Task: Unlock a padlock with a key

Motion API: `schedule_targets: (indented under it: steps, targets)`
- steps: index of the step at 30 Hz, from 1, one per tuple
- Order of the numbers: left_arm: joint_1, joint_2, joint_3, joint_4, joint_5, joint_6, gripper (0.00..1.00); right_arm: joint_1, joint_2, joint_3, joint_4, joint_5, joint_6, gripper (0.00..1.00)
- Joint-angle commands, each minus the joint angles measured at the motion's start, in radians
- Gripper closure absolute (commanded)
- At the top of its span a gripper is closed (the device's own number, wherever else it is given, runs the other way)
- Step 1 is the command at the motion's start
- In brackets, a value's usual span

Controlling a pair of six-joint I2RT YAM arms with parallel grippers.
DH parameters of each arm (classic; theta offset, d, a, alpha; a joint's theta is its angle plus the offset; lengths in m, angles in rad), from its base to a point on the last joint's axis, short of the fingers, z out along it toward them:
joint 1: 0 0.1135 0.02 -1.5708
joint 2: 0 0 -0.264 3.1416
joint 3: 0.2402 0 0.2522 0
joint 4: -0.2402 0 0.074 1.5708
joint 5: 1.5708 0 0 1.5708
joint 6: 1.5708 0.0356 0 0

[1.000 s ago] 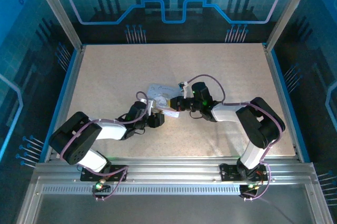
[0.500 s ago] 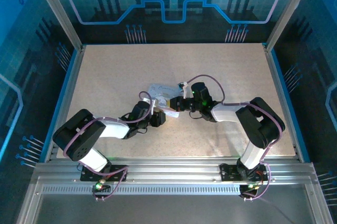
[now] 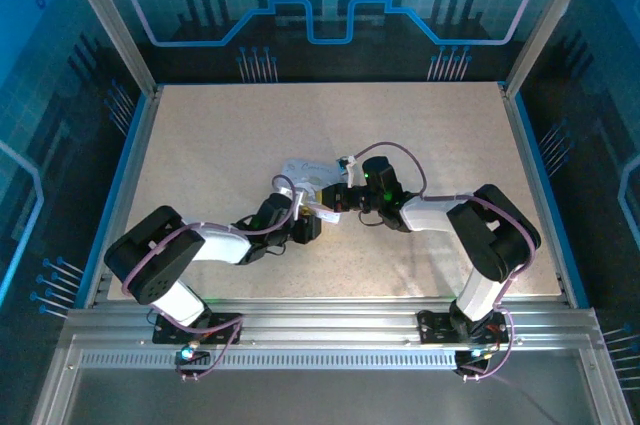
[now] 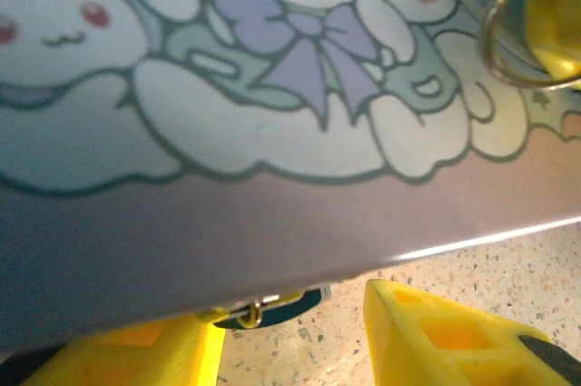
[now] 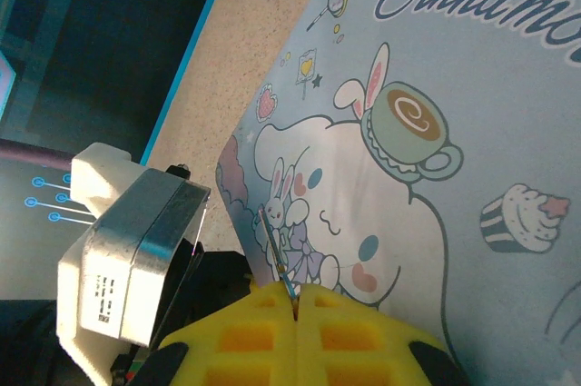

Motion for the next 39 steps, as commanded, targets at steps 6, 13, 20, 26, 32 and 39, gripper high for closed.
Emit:
schedule_targets:
  steps: [6, 13, 20, 26, 32, 39]
  targets:
    - [-0.006, 0.002, 0.027, 0.018, -0.01, -0.048, 0.57, 0.023, 0.044, -0.029, -0.093, 0.012, 0.011, 0.95]
    - [-0.006, 0.005, 0.034, 0.011, -0.034, -0.096, 0.61, 0.025, 0.041, -0.029, -0.092, 0.01, 0.014, 0.95]
    - [-0.006, 0.002, 0.046, 0.001, -0.041, -0.155, 0.63, 0.03, 0.044, -0.03, -0.094, 0.012, 0.015, 0.96]
    - [-0.006, 0.007, 0.063, -0.009, -0.036, -0.178, 0.66, 0.035, 0.044, -0.029, -0.09, 0.012, 0.02, 0.96]
    - [-0.005, 0.01, 0.065, -0.005, -0.026, -0.191, 0.71, 0.041, 0.034, -0.023, -0.085, 0.004, 0.018, 0.96]
    - [-0.006, -0.022, 0.066, -0.028, 0.001, -0.188, 0.74, 0.042, -0.057, -0.022, -0.117, 0.043, -0.048, 0.96]
